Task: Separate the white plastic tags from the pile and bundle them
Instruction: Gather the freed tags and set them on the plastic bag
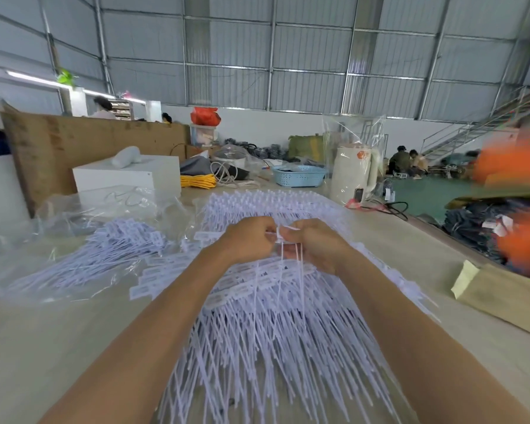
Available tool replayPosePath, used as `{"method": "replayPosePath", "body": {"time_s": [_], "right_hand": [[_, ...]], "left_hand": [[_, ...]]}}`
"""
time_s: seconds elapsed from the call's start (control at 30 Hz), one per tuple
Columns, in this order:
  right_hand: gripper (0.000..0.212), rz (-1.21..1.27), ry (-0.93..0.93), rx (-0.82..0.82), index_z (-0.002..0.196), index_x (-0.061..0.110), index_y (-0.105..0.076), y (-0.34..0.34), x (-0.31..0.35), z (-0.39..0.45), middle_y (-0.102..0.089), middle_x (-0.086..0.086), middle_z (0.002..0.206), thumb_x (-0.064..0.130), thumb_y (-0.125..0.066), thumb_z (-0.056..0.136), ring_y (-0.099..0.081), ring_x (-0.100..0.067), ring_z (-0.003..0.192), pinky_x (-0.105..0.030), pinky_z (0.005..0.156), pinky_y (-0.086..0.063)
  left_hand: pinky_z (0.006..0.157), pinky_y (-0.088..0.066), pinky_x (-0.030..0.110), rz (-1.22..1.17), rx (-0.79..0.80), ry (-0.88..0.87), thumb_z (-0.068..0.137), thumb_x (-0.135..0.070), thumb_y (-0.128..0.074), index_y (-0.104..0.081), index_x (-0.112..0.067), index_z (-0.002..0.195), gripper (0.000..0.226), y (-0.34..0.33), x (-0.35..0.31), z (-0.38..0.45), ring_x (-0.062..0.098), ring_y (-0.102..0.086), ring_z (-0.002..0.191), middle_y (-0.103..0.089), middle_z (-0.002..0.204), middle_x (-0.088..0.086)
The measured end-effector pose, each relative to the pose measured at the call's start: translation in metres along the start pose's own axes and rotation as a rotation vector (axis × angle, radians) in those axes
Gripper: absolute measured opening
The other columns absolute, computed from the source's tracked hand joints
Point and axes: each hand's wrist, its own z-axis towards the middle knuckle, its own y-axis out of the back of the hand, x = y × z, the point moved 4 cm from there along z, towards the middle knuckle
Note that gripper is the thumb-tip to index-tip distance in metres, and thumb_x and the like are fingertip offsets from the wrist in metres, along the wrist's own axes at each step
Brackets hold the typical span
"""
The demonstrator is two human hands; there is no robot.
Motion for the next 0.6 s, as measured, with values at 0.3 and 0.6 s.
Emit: {"method": "replayPosePath", "body": {"time_s": [0.3, 0.6], "right_hand": [[0.014, 0.029, 0.175, -0.116, 0.106, -0.005, -0.055, -0.013, -0.012, -0.005, -0.061, -0.013, 0.073, 0.001, -0.053, 0.093, -0.06, -0.013, 0.051, -0.031, 0.062, -0.057], [0.009, -0.039, 0.318, -0.148, 0.095, -0.011, -0.058, -0.005, -0.012, -0.01, -0.064, -0.001, 0.054, -0.008, -0.058, 0.086, -0.061, -0.008, 0.046, -0.019, 0.052, -0.053]], "left_hand": [[0.079, -0.045, 0.033, -0.198, -0.061, -0.049, 0.09, -0.009, -0.055, -0.05, -0.014, 0.119, 0.03, -0.007, 0.012, -0.002, 0.019, -0.055, 0.09, -0.056, 0.096, -0.001], [0.087, -0.04, 0.038, -0.066, -0.223, 0.074, 0.098, -0.037, -0.044, -0.06, -0.015, 0.077, 0.034, -0.008, 0.026, -0.012, 0.024, -0.057, 0.08, -0.064, 0.078, 0.006]]}}
